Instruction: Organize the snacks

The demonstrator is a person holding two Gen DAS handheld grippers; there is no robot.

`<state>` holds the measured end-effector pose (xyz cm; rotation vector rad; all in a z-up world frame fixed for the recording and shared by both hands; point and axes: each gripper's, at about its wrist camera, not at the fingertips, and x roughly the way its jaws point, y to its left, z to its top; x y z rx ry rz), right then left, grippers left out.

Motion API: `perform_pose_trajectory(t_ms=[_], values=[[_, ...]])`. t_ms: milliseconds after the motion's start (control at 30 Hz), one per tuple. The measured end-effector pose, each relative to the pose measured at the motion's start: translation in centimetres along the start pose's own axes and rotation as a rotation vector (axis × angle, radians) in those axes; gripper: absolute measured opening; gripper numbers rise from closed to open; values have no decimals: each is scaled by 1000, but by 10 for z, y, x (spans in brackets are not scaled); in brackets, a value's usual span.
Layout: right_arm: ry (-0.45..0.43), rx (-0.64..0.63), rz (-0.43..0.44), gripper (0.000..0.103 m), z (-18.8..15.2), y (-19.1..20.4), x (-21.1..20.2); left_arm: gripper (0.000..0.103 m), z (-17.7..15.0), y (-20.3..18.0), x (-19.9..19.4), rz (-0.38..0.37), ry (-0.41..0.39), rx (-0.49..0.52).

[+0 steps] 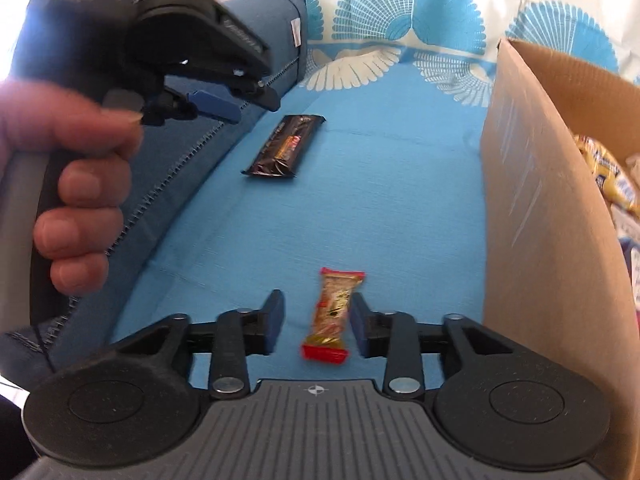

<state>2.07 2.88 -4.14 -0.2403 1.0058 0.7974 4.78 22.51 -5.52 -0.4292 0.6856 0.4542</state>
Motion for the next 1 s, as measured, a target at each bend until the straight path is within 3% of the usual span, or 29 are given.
perform_pose_trajectory(t_ms=[133, 267, 367, 433, 500, 600, 733, 833, 1000], values=[[49, -6, 15, 41, -1, 0, 7, 61, 3, -2, 19, 23, 17, 1], [65, -28, 9, 41, -2, 3, 9, 71, 5, -5, 39, 52, 40, 3], [68, -40, 14, 39, -2, 3, 9, 72, 4, -6, 54, 69, 60, 11], [67, -43, 24, 26, -1, 2, 10, 72, 3, -8, 64, 79, 75, 21], [64, -38, 31, 22, -1, 1, 10, 72, 0, -12, 71, 98, 83, 45], [60, -29, 35, 21, 1, 0, 11, 72, -2, -20, 76, 132, 86, 96], [59, -29, 34, 21, 2, 0, 12, 68, -4, -21, 77, 145, 87, 116], [55, -27, 34, 21, 2, -1, 12, 43, -5, -21, 75, 171, 89, 141], [38, -23, 35, 21, 2, -4, 11, 42, -4, -14, 62, 163, 78, 109]])
